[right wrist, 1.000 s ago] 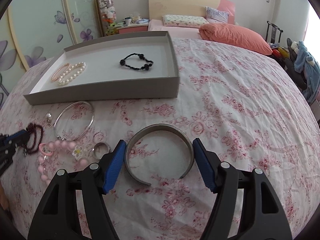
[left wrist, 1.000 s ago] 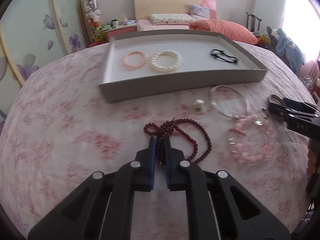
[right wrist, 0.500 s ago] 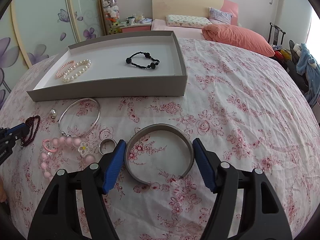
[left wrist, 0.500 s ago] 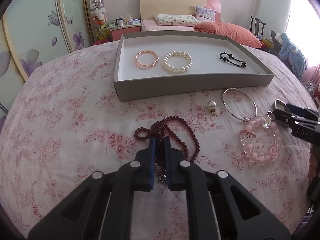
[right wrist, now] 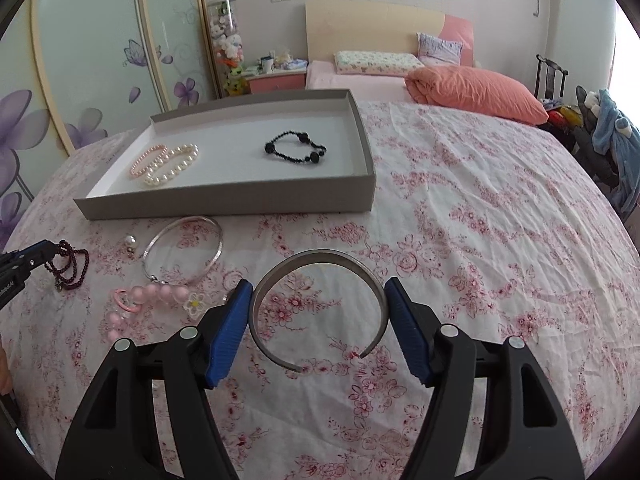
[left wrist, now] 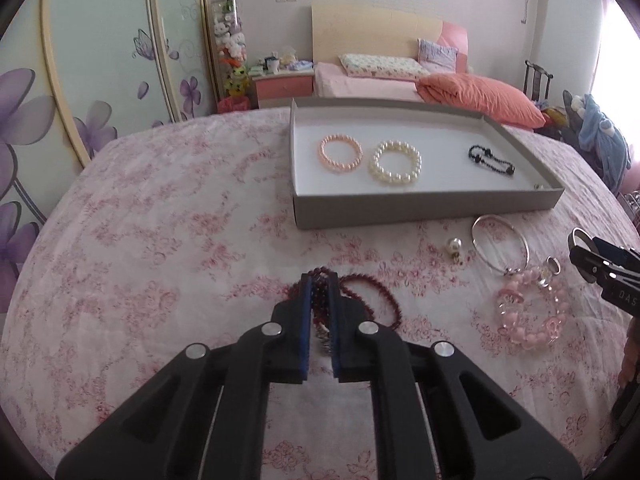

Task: Organize jewelry
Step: 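Grasp the dark red bead necklace with the left tool while the right tool straddles the silver band, then carry the red necklace toward the gray tray with the left tool while the right tool lifts the silver band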

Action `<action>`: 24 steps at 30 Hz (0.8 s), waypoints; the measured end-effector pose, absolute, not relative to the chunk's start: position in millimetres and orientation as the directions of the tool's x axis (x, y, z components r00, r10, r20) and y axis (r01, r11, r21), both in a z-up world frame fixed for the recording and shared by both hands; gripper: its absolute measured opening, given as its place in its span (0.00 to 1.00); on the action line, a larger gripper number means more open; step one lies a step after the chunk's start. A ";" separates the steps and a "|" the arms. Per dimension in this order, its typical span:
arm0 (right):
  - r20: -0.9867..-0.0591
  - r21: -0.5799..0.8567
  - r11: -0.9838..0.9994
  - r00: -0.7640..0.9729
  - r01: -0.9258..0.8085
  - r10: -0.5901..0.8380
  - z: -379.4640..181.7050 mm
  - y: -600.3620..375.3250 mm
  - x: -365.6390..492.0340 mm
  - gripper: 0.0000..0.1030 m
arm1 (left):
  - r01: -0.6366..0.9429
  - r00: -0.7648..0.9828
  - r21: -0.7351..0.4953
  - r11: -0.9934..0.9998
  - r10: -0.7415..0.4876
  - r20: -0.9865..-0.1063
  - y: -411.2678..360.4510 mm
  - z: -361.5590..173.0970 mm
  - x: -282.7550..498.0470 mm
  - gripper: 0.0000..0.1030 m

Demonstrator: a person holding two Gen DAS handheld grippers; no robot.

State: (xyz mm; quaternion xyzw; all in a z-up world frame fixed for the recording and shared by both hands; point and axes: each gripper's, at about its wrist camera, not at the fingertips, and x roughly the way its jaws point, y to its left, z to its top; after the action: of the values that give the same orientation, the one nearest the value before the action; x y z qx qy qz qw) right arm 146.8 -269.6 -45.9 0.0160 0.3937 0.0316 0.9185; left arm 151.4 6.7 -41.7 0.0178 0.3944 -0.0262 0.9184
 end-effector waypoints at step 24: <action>-0.589 0.033 0.995 0.802 -0.098 0.098 -17.2 -243.6 123.2 0.66 | 0.052 0.821 0.091 0.994 0.009 -0.570 -15.4 -0.7 122.8 0.05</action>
State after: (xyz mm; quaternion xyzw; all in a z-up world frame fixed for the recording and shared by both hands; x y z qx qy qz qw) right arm 123.2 -243.6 -17.2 0.0004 0.3101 0.0517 0.9493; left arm 122.8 -15.4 -0.7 0.0512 0.2986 -0.0112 0.9529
